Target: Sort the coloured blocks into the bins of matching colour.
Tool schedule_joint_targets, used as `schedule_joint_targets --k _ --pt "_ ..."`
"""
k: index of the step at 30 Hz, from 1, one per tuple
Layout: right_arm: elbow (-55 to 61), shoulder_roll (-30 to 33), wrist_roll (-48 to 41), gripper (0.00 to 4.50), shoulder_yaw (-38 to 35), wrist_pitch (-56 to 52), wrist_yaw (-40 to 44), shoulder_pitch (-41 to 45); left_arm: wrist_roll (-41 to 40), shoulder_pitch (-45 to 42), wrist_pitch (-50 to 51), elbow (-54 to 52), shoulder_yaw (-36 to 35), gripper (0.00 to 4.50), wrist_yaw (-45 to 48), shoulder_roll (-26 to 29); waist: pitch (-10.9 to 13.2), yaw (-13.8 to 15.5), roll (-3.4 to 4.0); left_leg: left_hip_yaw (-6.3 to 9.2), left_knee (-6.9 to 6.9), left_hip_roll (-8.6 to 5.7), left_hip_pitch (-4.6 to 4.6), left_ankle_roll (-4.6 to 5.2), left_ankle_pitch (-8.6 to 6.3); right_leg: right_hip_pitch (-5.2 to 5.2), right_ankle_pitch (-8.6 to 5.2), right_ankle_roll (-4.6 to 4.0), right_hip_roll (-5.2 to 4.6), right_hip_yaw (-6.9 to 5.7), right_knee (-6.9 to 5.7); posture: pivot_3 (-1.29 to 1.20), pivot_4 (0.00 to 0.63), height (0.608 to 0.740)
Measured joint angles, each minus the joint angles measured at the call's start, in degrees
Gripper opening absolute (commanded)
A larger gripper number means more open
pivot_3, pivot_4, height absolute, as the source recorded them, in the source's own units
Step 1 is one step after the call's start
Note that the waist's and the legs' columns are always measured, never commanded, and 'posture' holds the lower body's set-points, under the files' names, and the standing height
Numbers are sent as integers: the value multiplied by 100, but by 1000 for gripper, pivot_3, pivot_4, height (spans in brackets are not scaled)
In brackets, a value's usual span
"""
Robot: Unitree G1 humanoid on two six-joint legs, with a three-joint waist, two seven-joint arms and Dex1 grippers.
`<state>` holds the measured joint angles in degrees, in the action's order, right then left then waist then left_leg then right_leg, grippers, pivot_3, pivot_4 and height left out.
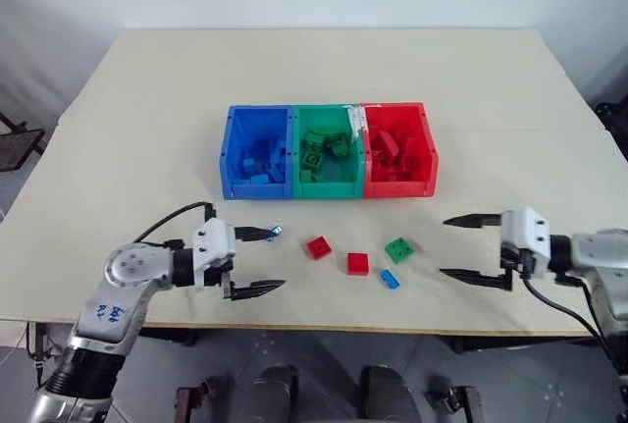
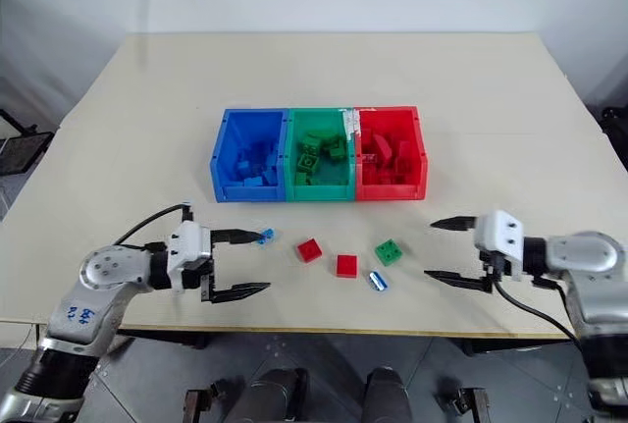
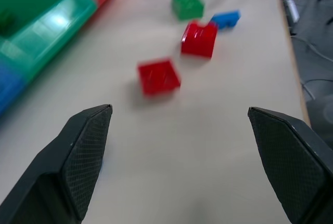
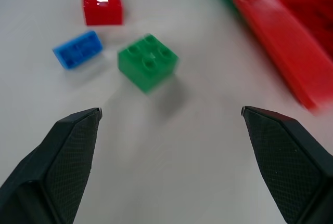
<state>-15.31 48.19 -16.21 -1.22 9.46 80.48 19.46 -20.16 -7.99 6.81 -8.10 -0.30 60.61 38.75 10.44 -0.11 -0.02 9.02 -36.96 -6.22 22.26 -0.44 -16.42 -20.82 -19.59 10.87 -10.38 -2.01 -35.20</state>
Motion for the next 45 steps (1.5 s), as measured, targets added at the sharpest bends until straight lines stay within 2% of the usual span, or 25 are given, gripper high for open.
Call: schedule_joint_targets --k 8,11,18,19,24,28,30,33,36,39,41,42,45 --pt "-1103 -523 678 4500 1063 540 535 1312 -51 312 7 -5 -408 4417 -2 109 1 -6 1 3 6 1 11 0 -4 -40 0 0 2 38 -20 0 150 740" --pt "-1395 -620 726 3918 1224 684 635 1567 -63 307 13 -8 -434 4500 -9 120 1 -14 0 -9 7 3 10 0 -4 -53 0 0 5 57 -30 0 150 740" --pt "-1676 -637 698 1624 1276 880 719 1661 -78 310 25 -19 -434 4500 -65 114 1 -10 0 -23 -5 4 6 -1 -4 -59 2 -3 8 77 -44 0 150 740" --pt "-1650 -617 658 1425 1265 848 718 1631 -82 309 25 -21 -434 4500 -89 91 1 -9 0 -25 -5 4 6 -1 -4 -60 2 -3 8 79 -46 0 150 740" --pt "-1289 -531 451 1419 1165 303 671 1407 -232 349 50 -40 -521 4500 -253 -41 1 -4 0 -27 0 4 10 -2 -5 -72 2 -3 8 83 -48 0 150 740" --pt "-273 -671 -246 1419 720 -1133 166 1281 -639 486 215 -290 -960 4500 -599 -259 1 -32 1 -31 1 10 14 -5 -7 -79 3 -4 10 88 -45 0 150 740" --pt "233 -1022 -476 1419 597 -2014 -470 1637 -694 657 254 -337 -1192 4500 -734 -265 1 -112 2 -41 1 24 10 -14 -12 -90 8 -15 25 100 -48 0 150 740" --pt "461 -1518 -234 1419 746 -2818 -1433 2420 -709 908 267 -391 -1332 4500 -800 -266 2 -146 2 -36 1 39 11 -22 -16 -95 9 -28 45 105 -52 0 150 740" --pt "296 -1988 159 1419 1015 -3254 -2081 2991 -731 1115 267 -471 -1464 4500 -813 -265 2 -132 2 -34 5 43 14 -26 -19 -105 9 -32 51 109 -54 0 150 740" --pt "-381 -2536 568 1419 1217 -3314 -2749 3498 -748 1234 265 -493 -1610 4500 -850 -256 2 -128 2 -33 4 41 19 -26 -19 -112 12 -38 50 111 -66 0 150 740" --pt "-828 -2744 771 2182 1222 -3177 -3056 3704 -748 1323 265 -506 -1669 4500 -865 -254 2 -132 2 -32 6 41 21 -26 -19 -113 14 -41 51 111 -73 0 150 740" --pt "-922 -2769 819 2387 1222 -3151 -3121 3743 -748 1337 265 -506 -1671 4500 -870 -254 2 -132 2 -32 6 41 21 -25 -19 -114 14 -42 51 111 -73 0 150 740" --pt "-1224 -2859 912 3430 1206 -2945 -3254 3819 -748 1369 265 -563 -1677 4500 -916 -254 2 -153 2 -35 11 45 21 -26 -19 -115 14 -42 56 112 -76 0 150 740"
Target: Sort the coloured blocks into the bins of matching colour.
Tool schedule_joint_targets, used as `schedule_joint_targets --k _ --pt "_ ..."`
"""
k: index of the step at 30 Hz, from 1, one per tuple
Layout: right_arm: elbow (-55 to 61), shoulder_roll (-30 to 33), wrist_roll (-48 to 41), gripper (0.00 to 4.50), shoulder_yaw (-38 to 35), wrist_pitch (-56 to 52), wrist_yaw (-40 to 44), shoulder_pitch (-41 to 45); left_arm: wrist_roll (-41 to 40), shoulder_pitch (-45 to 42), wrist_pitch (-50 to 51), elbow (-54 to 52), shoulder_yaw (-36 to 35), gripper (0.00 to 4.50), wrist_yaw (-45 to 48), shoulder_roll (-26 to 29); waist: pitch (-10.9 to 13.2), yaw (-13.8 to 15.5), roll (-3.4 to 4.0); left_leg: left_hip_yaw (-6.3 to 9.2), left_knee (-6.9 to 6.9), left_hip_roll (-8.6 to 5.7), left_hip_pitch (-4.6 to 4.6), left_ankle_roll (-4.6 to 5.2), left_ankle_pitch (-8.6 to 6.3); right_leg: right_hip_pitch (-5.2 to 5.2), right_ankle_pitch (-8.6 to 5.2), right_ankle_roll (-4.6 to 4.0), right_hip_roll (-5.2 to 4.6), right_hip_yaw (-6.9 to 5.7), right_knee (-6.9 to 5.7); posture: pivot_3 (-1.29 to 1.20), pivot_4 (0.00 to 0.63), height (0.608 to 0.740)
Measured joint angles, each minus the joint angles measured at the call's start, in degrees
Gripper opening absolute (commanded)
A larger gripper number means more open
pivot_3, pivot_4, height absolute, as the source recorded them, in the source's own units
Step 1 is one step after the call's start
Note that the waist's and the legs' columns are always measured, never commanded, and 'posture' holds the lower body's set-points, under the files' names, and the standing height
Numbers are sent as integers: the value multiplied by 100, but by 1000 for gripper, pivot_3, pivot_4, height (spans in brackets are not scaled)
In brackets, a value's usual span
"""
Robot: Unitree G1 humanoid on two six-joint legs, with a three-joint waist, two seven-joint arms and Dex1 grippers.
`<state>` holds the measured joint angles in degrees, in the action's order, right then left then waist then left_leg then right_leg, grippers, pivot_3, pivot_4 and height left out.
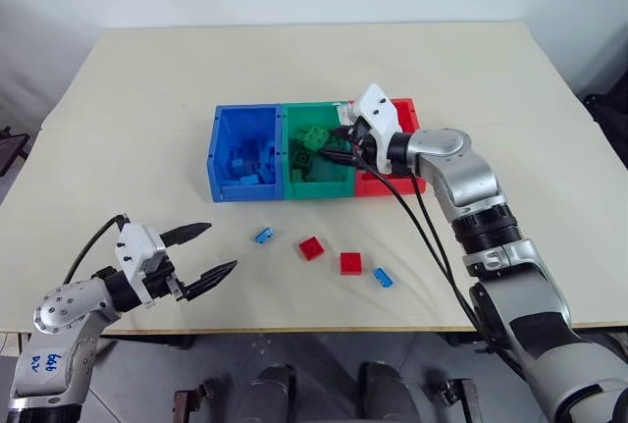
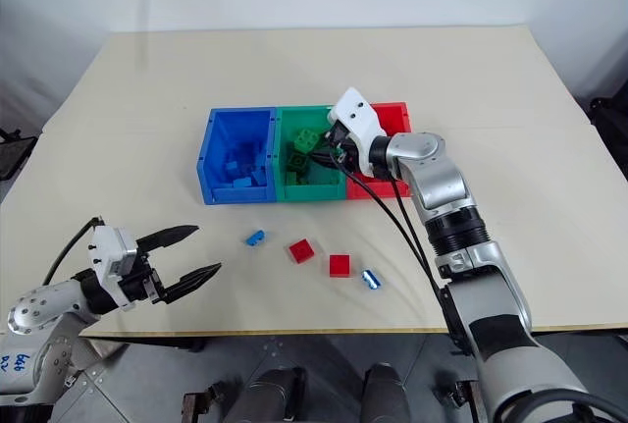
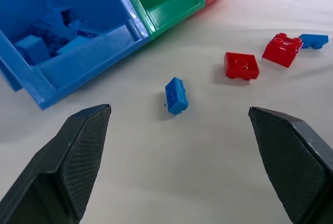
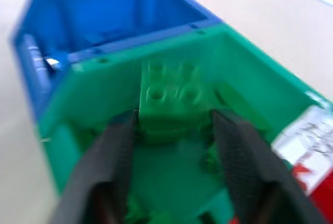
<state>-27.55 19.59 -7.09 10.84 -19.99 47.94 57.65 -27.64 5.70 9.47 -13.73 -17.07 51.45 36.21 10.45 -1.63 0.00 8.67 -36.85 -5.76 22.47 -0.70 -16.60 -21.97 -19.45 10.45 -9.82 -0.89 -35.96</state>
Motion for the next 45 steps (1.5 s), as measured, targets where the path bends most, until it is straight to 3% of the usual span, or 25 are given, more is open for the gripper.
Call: schedule_joint_targets --k 3,8,10,17,19,24,30,37,43,45 --pt "12 13 19 4480 -8 81 40 -17 -2 28 4 -124 2 4500 -2 2 0 -9 0 -5 7 5 0 0 0 -4 0 0 4 4 1 0 150 740" --pt "959 471 -331 4480 -276 212 587 -732 -113 -90 129 -133 83 4500 172 76 0 21 0 -6 16 10 1 -1 0 -5 0 -1 7 2 4 0 150 740" --pt "1873 1035 -741 4480 -599 214 1059 -1563 -52 -384 102 -99 338 4500 308 100 0 156 -1 0 12 8 5 2 -5 0 1 -2 7 -4 14 0 150 740" --pt "3493 2429 -1340 4480 -1802 475 1915 -4481 341 -1190 -239 333 1233 4500 774 92 0 176 0 -35 7 -3 2 11 -17 7 3 1 14 4 34 0 150 740" --pt "3668 2582 -1414 4480 -2341 820 2102 -5507 420 -1419 -298 507 1529 4500 951 51 0 185 0 -68 8 -1 -6 12 -18 19 3 1 19 1 36 0 150 740" --pt "3642 2670 -1427 4480 -3224 1482 2180 -6849 559 -1915 -371 810 2069 4500 1283 -122 4 140 -7 -126 -23 14 -33 23 -33 34 6 7 24 24 43 0 150 740" --pt "4014 2558 -1505 4480 -3294 1507 1890 -7100 566 -2042 -609 1017 2196 4500 1446 -196 4 153 -7 -129 -28 45 -42 20 -35 35 9 6 34 34 41 0 150 740" --pt "5501 2398 -1769 4480 -2142 -114 847 -6665 522 -1731 -704 1054 1685 4500 1423 86 4 172 -8 -99 -28 49 -39 23 -41 28 10 6 33 41 42 0 150 740" --pt "5639 2352 -1313 4480 -1142 -785 196 -6324 443 -943 -656 948 1063 4500 1306 348 5 199 -9 -91 -28 47 -35 25 -47 26 10 5 32 41 46 0 150 740" --pt "5630 2332 -1183 4113 -985 -748 121 -6304 443 -846 -629 900 1020 4500 1251 349 4 244 -9 -91 -29 46 -35 25 -47 27 10 5 32 41 48 0 150 740"
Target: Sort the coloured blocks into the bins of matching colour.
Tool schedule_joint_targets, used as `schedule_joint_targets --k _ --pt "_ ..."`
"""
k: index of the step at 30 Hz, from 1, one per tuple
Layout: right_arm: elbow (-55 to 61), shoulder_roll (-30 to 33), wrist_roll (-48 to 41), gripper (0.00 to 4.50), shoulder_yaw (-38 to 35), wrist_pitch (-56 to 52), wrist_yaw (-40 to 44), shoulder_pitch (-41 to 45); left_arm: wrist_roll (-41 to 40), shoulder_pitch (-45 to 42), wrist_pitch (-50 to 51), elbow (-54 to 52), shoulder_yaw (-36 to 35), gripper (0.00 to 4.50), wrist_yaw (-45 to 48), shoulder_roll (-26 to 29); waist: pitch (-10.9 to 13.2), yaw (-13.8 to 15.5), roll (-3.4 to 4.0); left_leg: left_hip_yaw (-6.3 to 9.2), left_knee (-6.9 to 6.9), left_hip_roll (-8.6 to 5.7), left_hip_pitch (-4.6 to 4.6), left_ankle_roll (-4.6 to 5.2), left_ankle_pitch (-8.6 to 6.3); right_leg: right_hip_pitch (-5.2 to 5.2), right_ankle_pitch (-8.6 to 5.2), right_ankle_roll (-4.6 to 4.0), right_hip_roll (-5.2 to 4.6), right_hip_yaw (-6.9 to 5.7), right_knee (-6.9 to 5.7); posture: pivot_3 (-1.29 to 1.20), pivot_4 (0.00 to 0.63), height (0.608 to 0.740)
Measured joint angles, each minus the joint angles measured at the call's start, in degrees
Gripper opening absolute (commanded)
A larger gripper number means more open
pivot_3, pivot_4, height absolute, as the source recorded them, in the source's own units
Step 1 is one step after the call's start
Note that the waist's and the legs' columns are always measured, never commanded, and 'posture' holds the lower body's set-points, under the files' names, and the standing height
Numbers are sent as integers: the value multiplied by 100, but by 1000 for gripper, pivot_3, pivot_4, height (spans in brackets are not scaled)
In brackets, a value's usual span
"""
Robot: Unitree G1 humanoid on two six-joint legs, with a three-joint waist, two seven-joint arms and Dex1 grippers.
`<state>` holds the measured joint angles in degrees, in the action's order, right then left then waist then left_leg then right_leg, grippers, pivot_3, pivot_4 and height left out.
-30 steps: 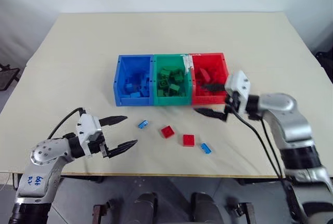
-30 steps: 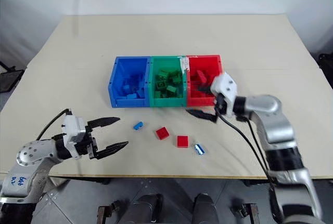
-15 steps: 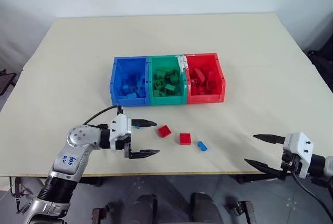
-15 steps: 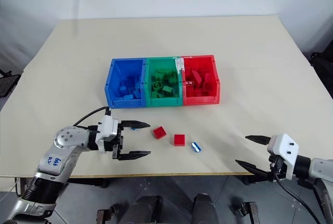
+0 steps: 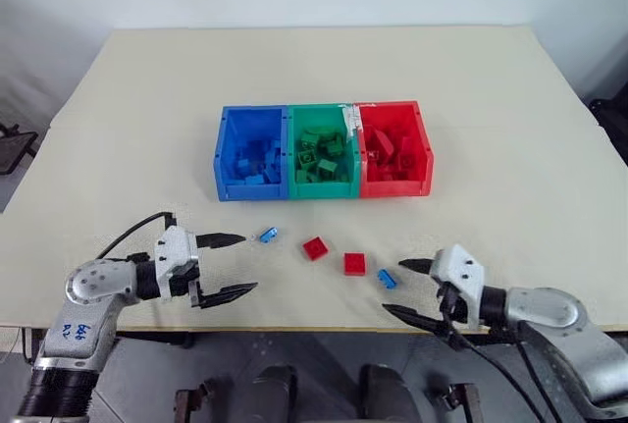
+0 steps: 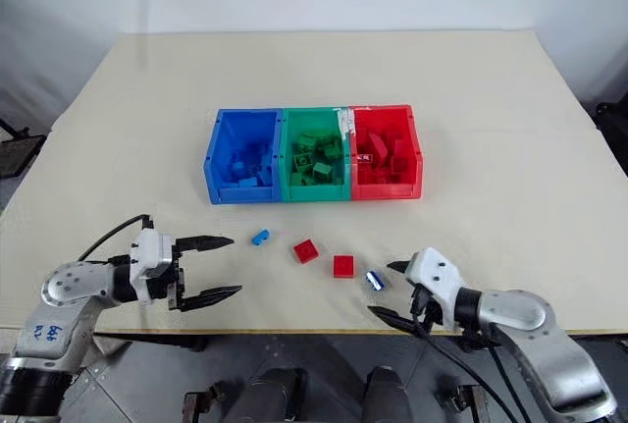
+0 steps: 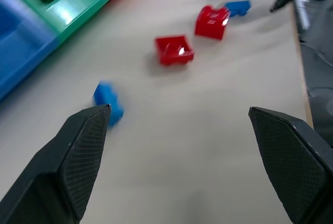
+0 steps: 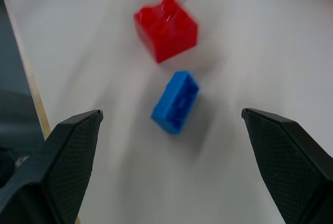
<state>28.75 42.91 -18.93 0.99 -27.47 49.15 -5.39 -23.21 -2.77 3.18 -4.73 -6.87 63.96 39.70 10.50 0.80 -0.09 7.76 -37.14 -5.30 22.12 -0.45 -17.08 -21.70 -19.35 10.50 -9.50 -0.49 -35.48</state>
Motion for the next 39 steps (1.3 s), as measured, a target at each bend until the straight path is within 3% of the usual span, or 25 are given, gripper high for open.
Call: schedule_joint_targets --k 11,17,20,26,30,35,36,39 --pt "-105 -110 312 473 304 -6 -262 358 -11 129 101 -355 -13 4500 -252 -30 -3 42 -7 -2 2 1 -1 -2 -1 0 0 0 1 0 0 0 150 740" --pt "-406 -28 306 467 262 87 -85 637 -12 209 102 -381 -107 4500 -417 -71 -3 37 -7 -4 2 1 -1 -2 -1 0 0 0 1 0 1 0 150 740" --pt "-510 -126 45 467 225 -31 36 1207 -118 382 175 -496 -318 4500 -655 -168 -3 -13 -6 -8 3 6 -1 -3 -1 -4 0 0 3 1 -1 0 150 740" --pt "-779 -1296 -478 467 572 -851 -249 3389 -349 770 337 -829 -852 4500 -1227 -386 -2 -128 -8 -4 8 12 1 -10 -3 -19 0 -7 7 1 -8 0 150 740" --pt "-2085 -2446 -37 467 1407 -823 -498 4967 -360 1255 328 -870 -1124 4500 -1388 -455 -3 -244 -10 -10 15 12 7 -12 -3 -42 0 -14 6 7 -30 0 150 740" --pt "-4001 -3364 667 467 1827 -144 -797 6023 -384 1507 327 -859 -1410 4500 -1562 -510 -6 -254 -15 -6 14 7 19 -11 -3 -70 22 -51 6 4 -55 0 150 740" --pt "-4486 -3588 788 1189 1880 53 -851 6263 -394 1617 324 -881 -1479 4500 -1583 -544 -6 -267 -15 -8 14 8 18 -10 -4 -74 24 -55 7 4 -56 0 150 740" --pt "-5524 -3968 1005 2105 1860 494 -949 6766 -393 1803 310 -1024 -1514 4500 -1644 -651 -6 -299 -15 -7 24 13 19 -11 -4 -77 24 -56 11 0 -62 0 150 740"
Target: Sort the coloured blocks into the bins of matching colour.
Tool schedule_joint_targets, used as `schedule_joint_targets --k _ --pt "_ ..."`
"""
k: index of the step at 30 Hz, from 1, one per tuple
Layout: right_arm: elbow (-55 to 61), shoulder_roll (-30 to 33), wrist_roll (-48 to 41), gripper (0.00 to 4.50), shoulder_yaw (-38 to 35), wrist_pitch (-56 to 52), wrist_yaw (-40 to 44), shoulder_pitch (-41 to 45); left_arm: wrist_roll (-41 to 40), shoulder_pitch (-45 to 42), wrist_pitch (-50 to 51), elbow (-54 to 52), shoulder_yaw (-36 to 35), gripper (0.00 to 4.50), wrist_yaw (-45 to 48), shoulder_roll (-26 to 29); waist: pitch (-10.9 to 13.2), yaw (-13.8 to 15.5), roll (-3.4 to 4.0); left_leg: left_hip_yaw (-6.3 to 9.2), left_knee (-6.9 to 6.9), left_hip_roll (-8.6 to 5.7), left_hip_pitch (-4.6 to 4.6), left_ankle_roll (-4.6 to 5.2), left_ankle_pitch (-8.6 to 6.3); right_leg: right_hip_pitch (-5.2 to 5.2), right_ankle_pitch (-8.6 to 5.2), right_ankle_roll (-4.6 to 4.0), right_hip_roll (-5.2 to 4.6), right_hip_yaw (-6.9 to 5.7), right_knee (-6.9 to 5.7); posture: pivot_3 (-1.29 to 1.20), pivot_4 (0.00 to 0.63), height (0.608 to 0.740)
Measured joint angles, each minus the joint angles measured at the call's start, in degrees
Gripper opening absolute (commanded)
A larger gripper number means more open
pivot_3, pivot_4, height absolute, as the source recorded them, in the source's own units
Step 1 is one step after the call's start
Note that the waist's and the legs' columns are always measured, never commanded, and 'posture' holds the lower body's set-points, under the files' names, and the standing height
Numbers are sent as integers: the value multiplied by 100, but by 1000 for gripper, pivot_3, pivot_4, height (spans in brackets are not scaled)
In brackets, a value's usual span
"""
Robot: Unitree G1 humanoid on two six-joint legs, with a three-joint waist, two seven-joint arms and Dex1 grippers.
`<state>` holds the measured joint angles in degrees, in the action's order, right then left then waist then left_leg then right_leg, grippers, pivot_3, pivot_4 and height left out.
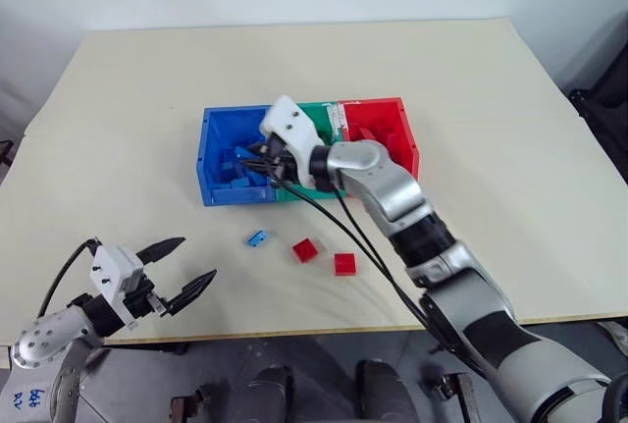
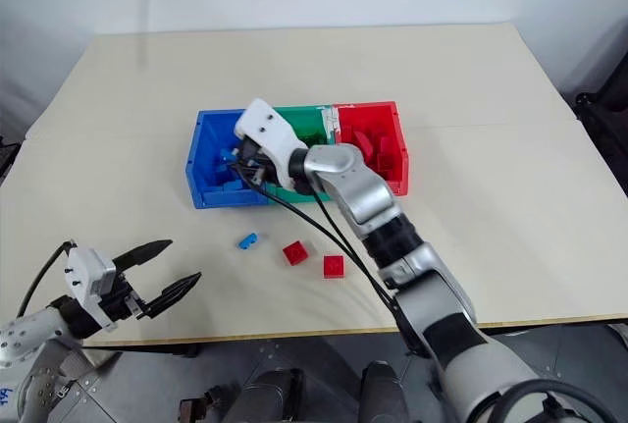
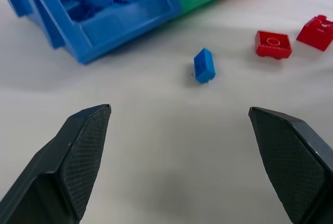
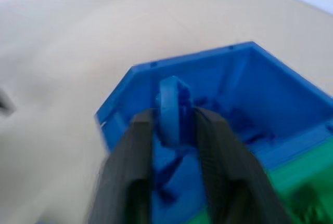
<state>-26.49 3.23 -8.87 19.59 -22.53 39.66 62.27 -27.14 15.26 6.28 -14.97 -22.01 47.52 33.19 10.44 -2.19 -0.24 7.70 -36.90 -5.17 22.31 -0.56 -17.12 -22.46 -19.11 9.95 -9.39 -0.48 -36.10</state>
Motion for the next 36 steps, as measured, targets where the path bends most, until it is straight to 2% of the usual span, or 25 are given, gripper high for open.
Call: schedule_joint_targets --k 4,7,9,14,16,19,22,26,28,31,36 --pt "-522 -178 175 3494 -14 471 7 117 6 24 -13 -86 3 4500 -110 -81 0 2 0 0 1 -1 1 0 0 -1 1 -1 0 -4 -4 0 150 740" --pt "-32 78 128 4474 -157 662 296 -179 5 -65 21 -268 91 4500 -151 -77 0 45 0 3 -4 -4 3 1 -1 -3 1 -2 -1 -4 -20 0 150 740" --pt "520 366 21 4474 -264 721 538 -493 5 -170 84 -286 166 4500 -151 -54 0 61 0 5 -6 -6 5 2 -2 -2 1 -2 -2 -4 -22 0 150 740" --pt "2350 1722 -454 4474 -744 681 1348 -2107 5 -719 312 -266 533 4500 35 151 -3 117 -6 -10 -12 -12 8 8 -8 2 2 -1 -3 -3 10 0 150 740" --pt "2882 2245 -643 4474 -1103 817 1630 -2951 15 -1063 374 -214 768 4500 164 210 -3 149 -5 -28 -8 -12 10 8 -9 -2 4 3 0 -4 16 0 150 740" --pt "3531 2701 -1116 4474 -1956 1312 1920 -4174 116 -1630 464 22 1227 4500 355 294 -3 155 -4 -51 -4 -6 9 7 -10 -3 5 7 1 -4 19 0 150 740" --pt "3866 3371 -1267 4474 -2567 1631 2216 -5067 180 -1928 416 261 1524 4500 676 337 -3 120 -4 -66 -7 -5 3 10 -11 1 7 12 1 -5 23 0 150 740" --pt "3593 4062 -1340 4474 -3195 2125 2934 -6289 300 -2403 156 678 1913 4500 1139 352 -2 199 -8 -72 -22 -3 1 11 -12 9 11 19 3 -7 46 0 150 740" --pt "3263 4211 -1321 4474 -3317 2294 3117 -6417 321 -2578 86 831 1988 4500 1227 349 -2 185 -8 -93 -29 0 -4 13 -11 10 17 30 2 -2 47 0 150 740" --pt "3139 4215 -1318 4474 -3276 2361 3141 -6166 301 -2628 89 895 2021 4500 1360 356 -2 132 -7 -107 -28 12 -16 8 -8 9 17 31 3 2 40 0 150 740" --pt "3351 4094 -1323 4474 -2426 1819 3170 -5392 246 -2376 199 841 1961 4500 1467 448 -2 98 -8 -99 -28 30 -14 8 -8 7 18 30 5 1 41 0 150 740"
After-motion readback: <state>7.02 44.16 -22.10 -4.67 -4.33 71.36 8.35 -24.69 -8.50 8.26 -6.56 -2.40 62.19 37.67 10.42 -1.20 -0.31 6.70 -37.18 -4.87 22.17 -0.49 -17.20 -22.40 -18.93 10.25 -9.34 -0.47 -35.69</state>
